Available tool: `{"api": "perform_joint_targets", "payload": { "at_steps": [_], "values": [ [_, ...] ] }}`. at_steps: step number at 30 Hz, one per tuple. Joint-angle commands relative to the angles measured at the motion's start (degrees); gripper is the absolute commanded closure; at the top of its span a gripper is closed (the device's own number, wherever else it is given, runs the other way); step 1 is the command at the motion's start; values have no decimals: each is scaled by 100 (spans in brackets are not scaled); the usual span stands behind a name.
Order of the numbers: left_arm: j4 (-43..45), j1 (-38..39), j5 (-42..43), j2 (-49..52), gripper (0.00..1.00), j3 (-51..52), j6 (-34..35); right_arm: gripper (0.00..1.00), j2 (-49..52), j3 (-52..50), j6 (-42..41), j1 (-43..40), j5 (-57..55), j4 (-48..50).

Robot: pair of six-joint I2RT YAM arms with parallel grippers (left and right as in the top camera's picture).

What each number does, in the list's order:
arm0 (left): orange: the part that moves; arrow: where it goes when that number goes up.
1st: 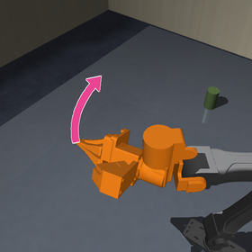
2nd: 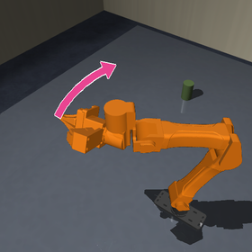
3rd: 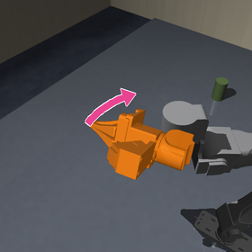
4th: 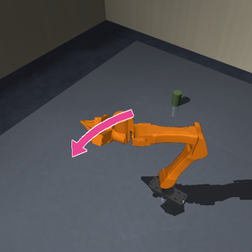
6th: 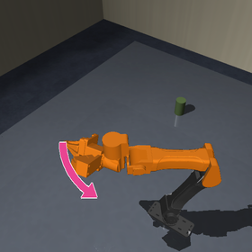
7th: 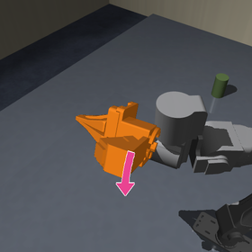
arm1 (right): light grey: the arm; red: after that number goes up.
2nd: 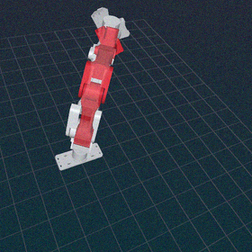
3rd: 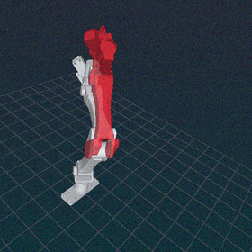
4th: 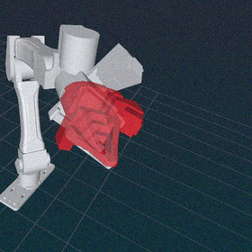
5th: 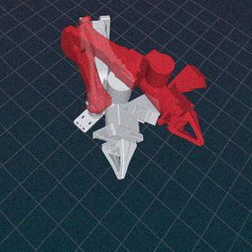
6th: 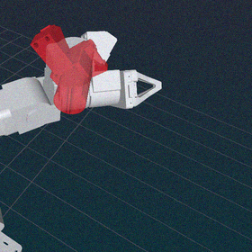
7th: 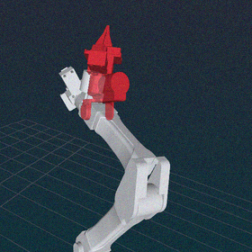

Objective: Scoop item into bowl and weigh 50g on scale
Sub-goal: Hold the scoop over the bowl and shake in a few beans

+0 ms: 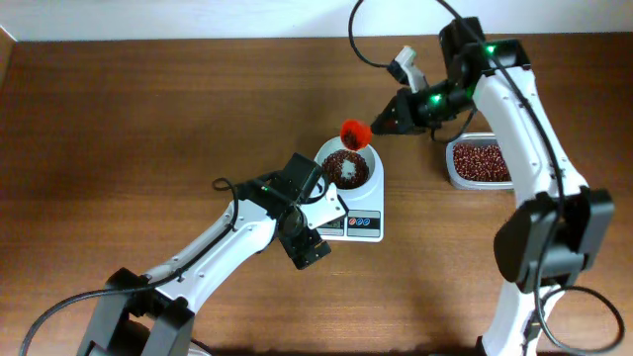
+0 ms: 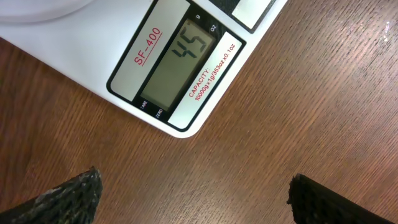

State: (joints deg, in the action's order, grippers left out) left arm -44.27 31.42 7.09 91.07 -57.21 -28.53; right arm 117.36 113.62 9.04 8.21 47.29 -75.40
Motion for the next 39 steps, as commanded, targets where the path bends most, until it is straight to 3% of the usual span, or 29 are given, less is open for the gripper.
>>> {"api": "perform_joint_targets", "payload": {
  "at_steps": [1,15,20,39],
  "values": [
    [9,-9,63,-68,1,17,-92,96,-280,168,85,-46,-212,-52],
    [9,-9,63,-68,1,17,-92,96,-280,168,170,199,-1156,20],
    [11,-9,63,-68,1,17,-92,96,-280,168,168,623,-2363,96],
    [9,-9,63,-68,1,17,-92,96,-278,168,144,905,-2697,299]
  ]
}}
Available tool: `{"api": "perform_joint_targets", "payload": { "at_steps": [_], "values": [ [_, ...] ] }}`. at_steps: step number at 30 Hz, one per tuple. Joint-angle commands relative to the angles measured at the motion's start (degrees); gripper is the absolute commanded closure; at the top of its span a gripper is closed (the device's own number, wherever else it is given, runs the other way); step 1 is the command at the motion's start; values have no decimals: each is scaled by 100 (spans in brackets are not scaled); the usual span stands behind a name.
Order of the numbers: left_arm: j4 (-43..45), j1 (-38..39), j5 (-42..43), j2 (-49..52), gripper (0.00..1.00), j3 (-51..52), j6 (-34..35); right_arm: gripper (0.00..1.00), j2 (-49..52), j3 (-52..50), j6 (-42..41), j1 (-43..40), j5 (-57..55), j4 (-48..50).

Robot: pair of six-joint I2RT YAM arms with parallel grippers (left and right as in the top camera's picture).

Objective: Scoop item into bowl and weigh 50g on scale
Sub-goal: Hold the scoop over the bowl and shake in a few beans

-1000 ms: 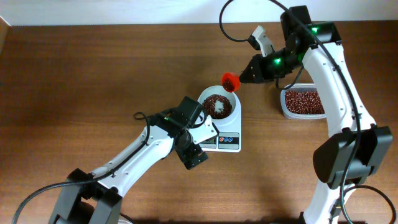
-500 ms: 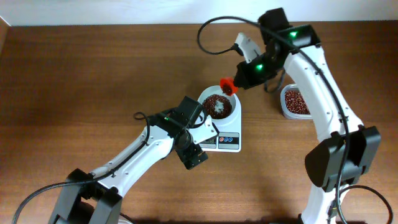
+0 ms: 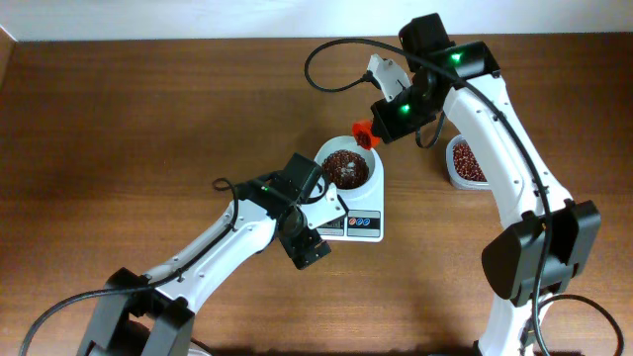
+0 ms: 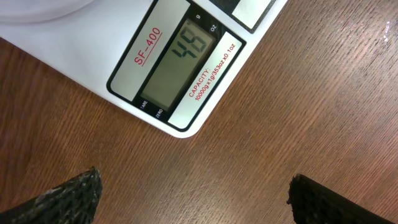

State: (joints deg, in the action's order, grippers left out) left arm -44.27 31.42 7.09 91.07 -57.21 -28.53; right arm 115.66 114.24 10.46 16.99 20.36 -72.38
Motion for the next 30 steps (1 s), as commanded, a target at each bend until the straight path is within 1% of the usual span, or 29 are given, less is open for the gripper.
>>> {"api": "perform_joint_targets", "payload": {
  "at_steps": [1,28,30],
  "values": [
    [9,-9,63,-68,1,17,-92,96,-107,107,2,26,-4,-4],
    [9,-9,63,-68,1,17,-92,96,-107,107,-31,26,-4,-7],
    [11,-9,63,-68,1,17,-92,96,-107,107,-44,24,118,-17]
  ]
}}
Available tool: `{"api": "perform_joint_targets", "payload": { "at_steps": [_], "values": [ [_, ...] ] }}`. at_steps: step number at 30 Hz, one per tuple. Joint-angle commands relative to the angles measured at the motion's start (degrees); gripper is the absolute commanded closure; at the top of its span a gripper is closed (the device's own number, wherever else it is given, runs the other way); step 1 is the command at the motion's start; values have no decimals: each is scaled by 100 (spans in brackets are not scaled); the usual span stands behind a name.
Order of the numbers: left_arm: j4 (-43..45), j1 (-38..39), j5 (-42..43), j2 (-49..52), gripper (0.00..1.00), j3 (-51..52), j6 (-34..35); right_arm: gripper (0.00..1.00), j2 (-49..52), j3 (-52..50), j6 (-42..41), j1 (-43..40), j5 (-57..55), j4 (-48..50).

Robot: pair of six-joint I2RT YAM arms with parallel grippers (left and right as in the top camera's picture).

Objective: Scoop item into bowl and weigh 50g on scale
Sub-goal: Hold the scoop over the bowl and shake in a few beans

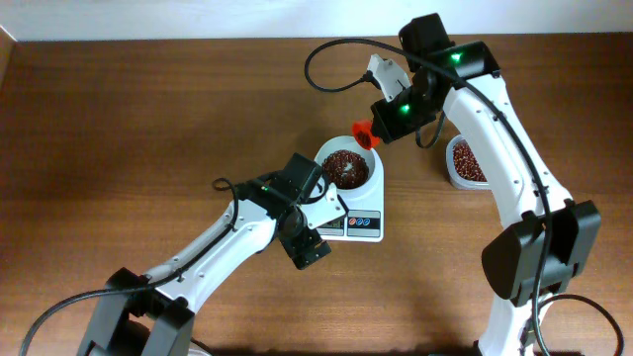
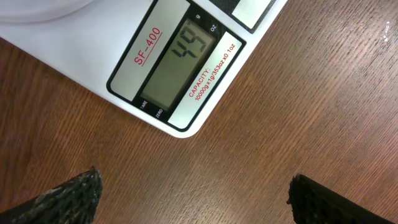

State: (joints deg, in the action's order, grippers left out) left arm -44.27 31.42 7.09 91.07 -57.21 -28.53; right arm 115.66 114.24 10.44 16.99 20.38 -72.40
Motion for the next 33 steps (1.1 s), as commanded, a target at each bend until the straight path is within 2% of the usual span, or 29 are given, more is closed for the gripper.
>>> {"api": "perform_joint_targets", "payload": {
  "at_steps": [1,7,14,30,33],
  "values": [
    [9,-9,63,-68,1,17,-92,96,-107,107,-42,20,254,-22],
    [9,-9,63,-68,1,17,-92,96,-107,107,-232,-72,542,-90],
    [11,-9,63,-68,1,17,-92,96,-107,107,-229,-442,1755,-133],
    [9,-9,63,-68,1,17,-92,96,-116,109,-232,-356,1733,-133],
    [9,-9,66,-66,1,17,-92,96,-173,118,-236,-179,1338,-188]
  ]
}}
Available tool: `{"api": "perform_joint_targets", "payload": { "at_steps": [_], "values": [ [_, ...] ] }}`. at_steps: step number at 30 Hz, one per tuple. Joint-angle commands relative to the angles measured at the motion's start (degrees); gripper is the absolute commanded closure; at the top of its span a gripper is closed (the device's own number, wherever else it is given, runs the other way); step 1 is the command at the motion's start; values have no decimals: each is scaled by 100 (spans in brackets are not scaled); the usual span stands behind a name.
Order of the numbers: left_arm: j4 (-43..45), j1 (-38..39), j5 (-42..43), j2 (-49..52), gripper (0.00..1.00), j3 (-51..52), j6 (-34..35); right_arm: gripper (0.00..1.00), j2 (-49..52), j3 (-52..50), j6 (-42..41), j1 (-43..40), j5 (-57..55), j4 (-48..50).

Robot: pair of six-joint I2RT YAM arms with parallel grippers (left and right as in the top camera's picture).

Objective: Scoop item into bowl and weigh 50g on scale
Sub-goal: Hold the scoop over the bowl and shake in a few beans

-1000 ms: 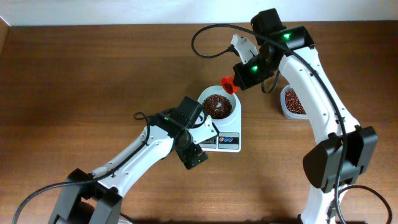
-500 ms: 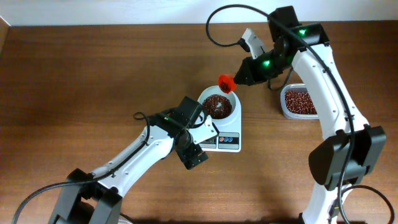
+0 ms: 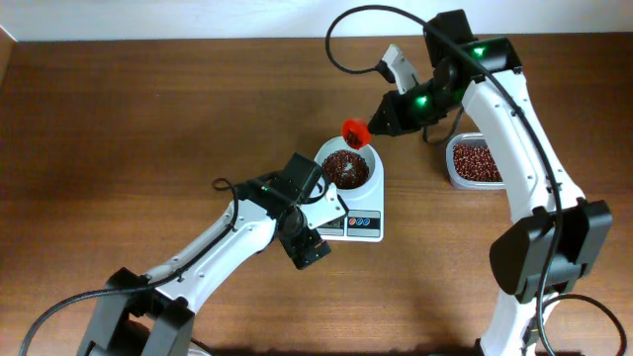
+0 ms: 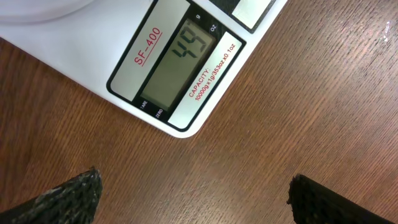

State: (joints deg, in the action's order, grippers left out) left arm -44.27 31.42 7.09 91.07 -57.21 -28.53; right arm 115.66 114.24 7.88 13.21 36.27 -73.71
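Note:
A white bowl [image 3: 347,169] of dark red beans stands on the white scale [image 3: 358,223] at mid table. The scale's display [image 4: 179,63] reads 49 in the left wrist view. My right gripper [image 3: 381,122] is shut on the handle of a red scoop [image 3: 353,132], which hangs over the bowl's far rim. Below the scale, my left gripper [image 4: 194,183] is open over bare wood, nothing between its fingers [image 4: 68,196].
A clear tub [image 3: 475,161] of red beans sits to the right of the scale, partly under the right arm. The left arm lies across the table's lower left. A black cable loops above the bowl.
The right gripper has drawn back to the right and the red scoop now shows its open face over the bowl's far rim. The display still reads 49. The left arm is unmoved.
With the scale at 45, the right gripper held the scoop above the bowl's far rim. Then the scoop was tipped at the rim and the reading was 46, later 49. Now the scoop is turned back up, still at 49.

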Motion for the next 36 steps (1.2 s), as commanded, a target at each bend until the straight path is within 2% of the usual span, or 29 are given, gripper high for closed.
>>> {"api": "perform_joint_targets", "payload": {
  "at_steps": [1,5,11,21,30,36],
  "values": [
    [9,-9,63,-68,1,17,-92,96,-199,120,17,273,-507,-90],
    [9,-9,63,-68,1,17,-92,96,-243,120,-127,667,-1775,-127],
    [9,-9,63,-68,1,17,-92,96,-243,118,-129,960,-2444,-42],
    [9,-9,63,-68,1,17,-92,96,-243,118,-129,782,-1867,-70],
    [11,-9,63,-66,1,17,-92,96,-243,118,-122,39,-83,-66],
    [9,-9,63,-68,1,17,-92,96,-243,118,-122,-125,63,-66]
  ]
}}
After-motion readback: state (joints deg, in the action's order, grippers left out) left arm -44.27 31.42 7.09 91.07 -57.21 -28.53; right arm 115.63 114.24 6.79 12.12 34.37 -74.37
